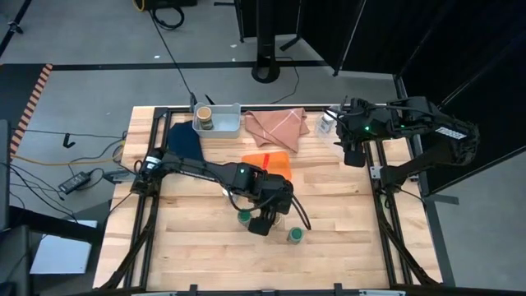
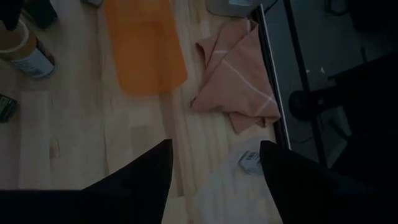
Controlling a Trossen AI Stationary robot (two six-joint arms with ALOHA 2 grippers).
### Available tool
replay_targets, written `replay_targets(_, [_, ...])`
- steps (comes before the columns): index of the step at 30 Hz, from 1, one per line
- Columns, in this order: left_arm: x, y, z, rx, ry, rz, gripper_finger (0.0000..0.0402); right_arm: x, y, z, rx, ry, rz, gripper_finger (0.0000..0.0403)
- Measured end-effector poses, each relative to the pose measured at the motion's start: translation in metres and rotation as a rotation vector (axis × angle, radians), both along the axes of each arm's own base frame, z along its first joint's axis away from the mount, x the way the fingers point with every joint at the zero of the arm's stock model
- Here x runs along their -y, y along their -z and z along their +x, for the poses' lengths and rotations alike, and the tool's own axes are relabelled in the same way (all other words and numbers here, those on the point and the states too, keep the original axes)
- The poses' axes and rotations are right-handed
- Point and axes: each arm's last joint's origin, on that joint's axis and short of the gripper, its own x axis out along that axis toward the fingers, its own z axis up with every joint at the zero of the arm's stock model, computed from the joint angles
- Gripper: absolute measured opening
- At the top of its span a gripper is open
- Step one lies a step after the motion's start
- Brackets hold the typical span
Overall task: Sort spices by type
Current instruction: Put the gold seasoning bottle into the gray bin
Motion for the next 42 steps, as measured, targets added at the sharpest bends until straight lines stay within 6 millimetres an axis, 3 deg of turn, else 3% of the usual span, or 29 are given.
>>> replay_targets(18, [-0.003,0.012,0.008,-0.007,0.065,0.011,0.0348,0.0,0.0,0.0,0.005,0.007,0.004,0.0249])
replay_targets(23, [-0.005,0.035,0.008,-0.058,0.07,-0.071,0.0348,0.0,0.0,0.0,0.005,0.007,0.004,0.0249])
replay_targets(27, [-0.01,0.042,0.009,-0.059,0.072,-0.145,0.0348,0.0,0.0,0.0,0.005,0.008,0.004,0.025])
replay_targets(42, [-0.015,0.042,0.012,-0.034,0.046,-0.09,0.0348,0.0,0.0,0.0,0.01,0.021,0.012,0.0248])
